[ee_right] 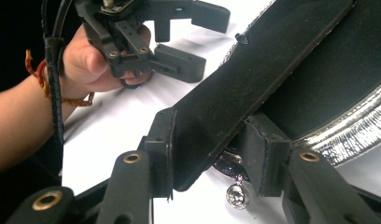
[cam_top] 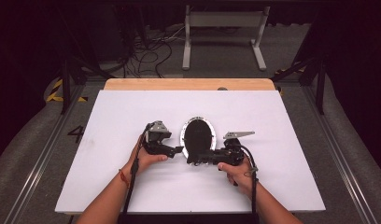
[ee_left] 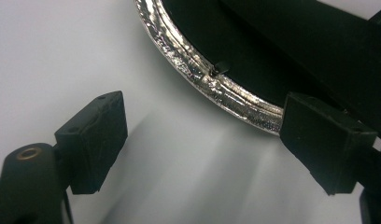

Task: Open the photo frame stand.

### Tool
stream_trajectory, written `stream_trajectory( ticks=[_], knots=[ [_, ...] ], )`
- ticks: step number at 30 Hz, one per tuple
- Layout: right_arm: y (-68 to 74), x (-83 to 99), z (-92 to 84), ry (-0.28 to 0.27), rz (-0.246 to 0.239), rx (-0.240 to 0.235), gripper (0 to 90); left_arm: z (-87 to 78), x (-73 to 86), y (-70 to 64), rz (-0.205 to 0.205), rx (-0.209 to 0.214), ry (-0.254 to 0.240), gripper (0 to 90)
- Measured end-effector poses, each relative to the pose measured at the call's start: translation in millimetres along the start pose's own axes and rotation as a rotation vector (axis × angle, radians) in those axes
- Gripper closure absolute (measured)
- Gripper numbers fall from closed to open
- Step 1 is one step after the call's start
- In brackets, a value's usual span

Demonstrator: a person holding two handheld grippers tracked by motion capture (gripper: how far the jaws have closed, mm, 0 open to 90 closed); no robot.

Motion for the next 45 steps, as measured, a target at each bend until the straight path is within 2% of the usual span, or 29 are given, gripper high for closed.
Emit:
stream_trajectory(
  ticks=[1,2,5,9,12,15,16,22,24,25,27,31,32,34,35,36,38,40,41,45],
  knots=[
    [0.2,0.3,0.0,0.001,-0.023,0.001,58.8,-0.6,0.1,-2.0,0.017,0.018,-0.001,17.5],
    [1.0,0.8,-0.2,0.008,-0.043,0.002,58.8,-1.4,-0.1,-4.9,0.008,0.037,-0.002,19.8],
    [3.7,1.4,-0.5,0.022,-0.093,0.012,58.8,-1.0,-0.4,-8.3,0.017,0.051,-0.003,21.3],
    [5.3,3.1,-1.4,0.035,-0.121,0.018,58.8,-0.4,-0.9,-11.8,0.016,0.062,0.001,21.7],
    [6.4,4.2,-1.9,0.048,-0.152,0.025,58.7,0.5,-2.0,-14.7,0.032,0.068,-0.001,21.7],
    [8.4,4.3,-1.6,0.061,-0.191,0.033,58.8,1.0,-3.1,-21.1,0.05,0.11,-0.005,21.1],
    [9.0,4.4,-1.5,0.066,-0.205,0.035,58.8,1.3,-2.9,-22.3,0.049,0.112,-0.003,21.1],
    [9.0,5.0,-1.9,0.066,-0.223,0.032,58.7,-0.9,-3.3,-24.1,0.072,0.135,-0.009,24.7],
    [9.7,5.1,-2.1,0.068,-0.233,0.028,58.6,-2.1,-3.8,-24.5,0.088,0.144,-0.016,28.9],
    [10.0,5.1,-2.1,0.068,-0.238,0.028,58.6,-3.0,-3.6,-26.7,0.075,0.153,-0.013,29.6],
    [10.3,5.1,-2.2,0.069,-0.245,0.028,58.6,-4.8,-4.0,-27.9,0.097,0.168,-0.019,35.5],
    [9.9,5.3,-2.5,0.072,-0.249,0.024,58.6,-5.6,-4.4,-26.9,0.098,0.172,-0.024,38.9],
    [9.7,5.5,-2.7,0.072,-0.248,0.023,58.6,-6.4,-4.6,-27.0,0.086,0.174,-0.025,40.7],
    [9.5,5.6,-3.0,0.074,-0.248,0.024,58.6,-7.3,-4.9,-25.8,0.093,0.175,-0.03,45.5],
    [9.1,5.7,-3.6,0.076,-0.249,0.026,58.5,-8.0,-4.9,-24.9,0.087,0.168,-0.031,45.5],
    [8.3,5.0,-4.7,0.071,-0.245,0.031,58.6,-8.1,-6.4,-22.3,0.08,0.148,-0.044,51.4],
    [7.1,4.3,-5.6,0.072,-0.246,0.036,58.7,-8.2,-8.1,-22.4,0.067,0.135,-0.051,53.9],
    [6.9,4.0,-5.8,0.071,-0.245,0.037,58.7,-8.6,-8.9,-21.3,0.081,0.125,-0.055,54.4],
    [6.7,3.8,-5.9,0.071,-0.247,0.038,58.8,-9.7,-10.0,-21.2,0.069,0.118,-0.061,55.5],
    [6.8,3.6,-5.8,0.076,-0.251,0.045,59.1,-15.3,-15.4,-17.9,0.067,0.099,-0.1,63.7]
  ],
)
Point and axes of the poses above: each handheld gripper's, and its own axes: z roughly forward along the jaws, x roughly out of its underside, y roughly to its left, the point moved 10 cm from there along z, roughly forward along the jaws, and after that the axes turned 13 degrees about -x, right-handed, at the moved point
